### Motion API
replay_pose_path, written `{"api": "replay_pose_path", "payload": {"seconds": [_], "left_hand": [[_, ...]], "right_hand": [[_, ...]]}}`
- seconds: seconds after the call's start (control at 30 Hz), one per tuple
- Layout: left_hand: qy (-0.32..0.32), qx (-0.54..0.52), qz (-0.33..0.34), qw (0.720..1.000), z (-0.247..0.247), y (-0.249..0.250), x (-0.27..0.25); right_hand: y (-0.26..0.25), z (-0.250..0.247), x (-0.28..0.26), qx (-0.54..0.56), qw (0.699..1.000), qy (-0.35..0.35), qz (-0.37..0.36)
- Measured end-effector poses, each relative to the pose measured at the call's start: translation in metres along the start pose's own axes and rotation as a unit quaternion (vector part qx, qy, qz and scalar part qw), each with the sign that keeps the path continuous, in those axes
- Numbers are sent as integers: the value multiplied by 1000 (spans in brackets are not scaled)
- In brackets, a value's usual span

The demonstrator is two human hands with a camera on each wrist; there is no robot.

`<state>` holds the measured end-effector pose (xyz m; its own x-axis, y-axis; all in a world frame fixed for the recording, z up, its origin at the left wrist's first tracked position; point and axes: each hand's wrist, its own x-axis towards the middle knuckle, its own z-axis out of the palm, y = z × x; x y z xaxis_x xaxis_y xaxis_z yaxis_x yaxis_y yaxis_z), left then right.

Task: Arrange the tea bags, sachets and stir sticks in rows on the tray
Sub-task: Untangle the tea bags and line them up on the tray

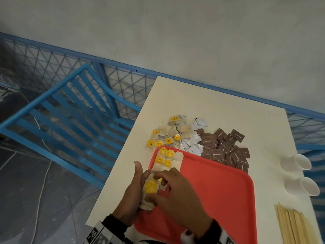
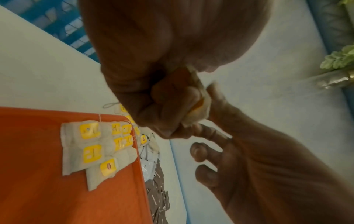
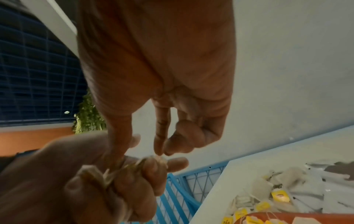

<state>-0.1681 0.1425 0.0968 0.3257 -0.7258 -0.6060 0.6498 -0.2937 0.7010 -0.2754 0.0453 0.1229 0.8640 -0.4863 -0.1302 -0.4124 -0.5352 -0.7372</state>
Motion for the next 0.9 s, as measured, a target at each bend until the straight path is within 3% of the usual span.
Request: {"api": "replay_pose_path", "payload": {"seconds": [0.37, 0.5, 0.6, 0.73, 0.9], "left_hand": [[10, 5, 0, 1000, 57, -19, -6], [-6, 25, 7, 1000, 60, -29, -2], [-27, 30, 48, 998, 64, -27, -6], [-47, 177, 115, 976, 66, -21, -12], [34, 226, 202, 952, 64, 2, -17]], "right_hand": [[25, -24, -32, -7, 998, 37, -55], [29, -44, -39, 114, 989, 89, -37], [33, -67, -41, 223, 969, 105, -14], [40, -86, -38, 224, 966, 127, -32], [42, -97, -31, 158, 977, 123, -70]]}}
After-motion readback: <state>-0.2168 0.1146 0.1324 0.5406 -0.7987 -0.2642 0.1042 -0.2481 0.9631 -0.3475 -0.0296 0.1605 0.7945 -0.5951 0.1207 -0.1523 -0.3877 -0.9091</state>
